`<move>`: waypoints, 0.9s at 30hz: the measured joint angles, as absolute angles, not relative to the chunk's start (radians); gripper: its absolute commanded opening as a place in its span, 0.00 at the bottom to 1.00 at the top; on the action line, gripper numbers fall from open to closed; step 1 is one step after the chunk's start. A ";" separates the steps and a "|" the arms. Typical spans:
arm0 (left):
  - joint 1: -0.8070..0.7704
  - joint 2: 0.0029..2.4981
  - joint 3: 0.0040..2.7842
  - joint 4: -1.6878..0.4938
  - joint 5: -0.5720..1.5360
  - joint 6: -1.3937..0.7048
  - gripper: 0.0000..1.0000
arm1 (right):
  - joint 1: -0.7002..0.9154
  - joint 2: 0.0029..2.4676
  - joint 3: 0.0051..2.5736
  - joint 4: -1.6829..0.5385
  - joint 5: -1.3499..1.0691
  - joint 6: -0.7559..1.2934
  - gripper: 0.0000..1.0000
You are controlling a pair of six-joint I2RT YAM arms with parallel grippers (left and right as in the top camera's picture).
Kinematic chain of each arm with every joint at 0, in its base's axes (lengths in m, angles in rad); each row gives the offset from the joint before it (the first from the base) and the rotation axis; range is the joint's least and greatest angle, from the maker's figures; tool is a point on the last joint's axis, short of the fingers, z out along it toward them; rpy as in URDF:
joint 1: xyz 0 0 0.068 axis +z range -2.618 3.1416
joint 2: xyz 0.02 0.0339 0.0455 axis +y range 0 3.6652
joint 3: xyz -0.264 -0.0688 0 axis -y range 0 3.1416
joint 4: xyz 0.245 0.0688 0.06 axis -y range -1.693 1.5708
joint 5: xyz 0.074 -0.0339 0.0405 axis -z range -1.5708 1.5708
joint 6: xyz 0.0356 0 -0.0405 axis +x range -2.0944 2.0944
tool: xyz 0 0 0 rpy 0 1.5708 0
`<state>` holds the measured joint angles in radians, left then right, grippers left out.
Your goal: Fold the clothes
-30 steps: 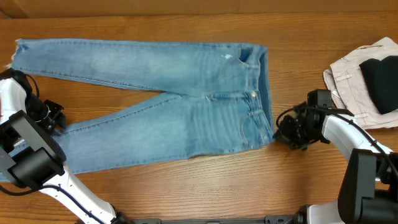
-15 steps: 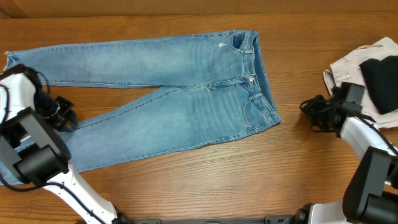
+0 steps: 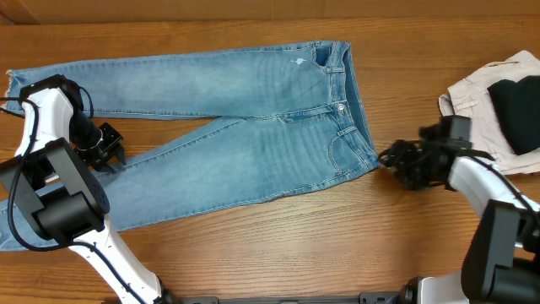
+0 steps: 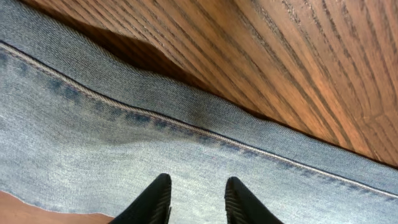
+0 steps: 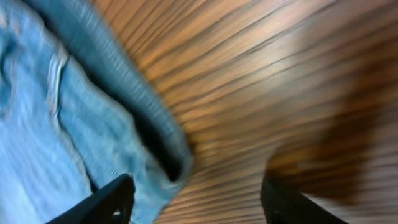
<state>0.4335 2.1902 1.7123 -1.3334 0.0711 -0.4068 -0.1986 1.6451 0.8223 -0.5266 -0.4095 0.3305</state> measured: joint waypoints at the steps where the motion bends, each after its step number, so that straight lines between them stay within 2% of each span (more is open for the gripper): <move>1: 0.434 2.190 1.712 -1.335 0.071 -0.407 0.37 | -0.176 1.645 0.817 -0.516 -0.405 0.324 0.71; 8: 0.434 2.190 1.712 -1.340 0.072 -0.403 0.39 | -0.108 1.646 0.809 -0.458 -0.385 0.306 0.68; 11: 0.434 2.190 1.712 -1.340 0.072 -0.403 0.40 | -0.102 1.659 0.809 -0.454 -0.387 0.303 0.61; 13: 0.434 2.190 1.712 -1.341 0.072 -0.402 0.40 | -0.102 1.672 0.811 -0.439 -0.393 0.299 0.49; 14: 0.434 2.190 1.712 -1.341 0.071 -0.400 0.39 | -0.102 1.678 0.812 -0.433 -0.397 0.299 0.38; 15: 0.434 2.190 1.712 -1.343 0.071 -0.399 0.40 | -0.102 1.689 0.813 -0.422 -0.402 0.295 0.15; 16: 0.434 2.190 1.712 -1.345 0.071 -0.399 0.40 | -0.102 1.704 0.817 -0.415 -0.414 0.294 0.04; 23: 0.433 2.190 1.712 -1.380 0.080 -0.389 0.39 | -0.113 1.748 0.827 -0.320 -0.421 0.313 0.04; 27: 0.426 2.190 1.712 -1.386 0.087 -0.385 0.38 | -0.191 1.772 0.906 -0.346 -0.386 0.358 0.04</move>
